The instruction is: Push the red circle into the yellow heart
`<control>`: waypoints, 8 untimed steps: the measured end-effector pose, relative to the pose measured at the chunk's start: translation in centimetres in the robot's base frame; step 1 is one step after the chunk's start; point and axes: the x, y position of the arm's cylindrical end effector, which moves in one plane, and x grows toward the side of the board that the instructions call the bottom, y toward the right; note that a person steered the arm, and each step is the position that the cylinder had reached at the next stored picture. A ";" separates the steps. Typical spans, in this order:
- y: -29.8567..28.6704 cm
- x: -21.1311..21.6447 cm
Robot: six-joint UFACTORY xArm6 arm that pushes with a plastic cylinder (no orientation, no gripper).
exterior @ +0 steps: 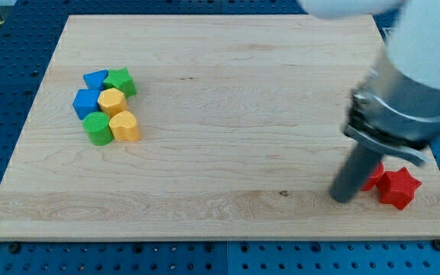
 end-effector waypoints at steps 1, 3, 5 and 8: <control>-1.8 -1.9; 3.6 4.8; 18.0 5.0; 5.2 -2.5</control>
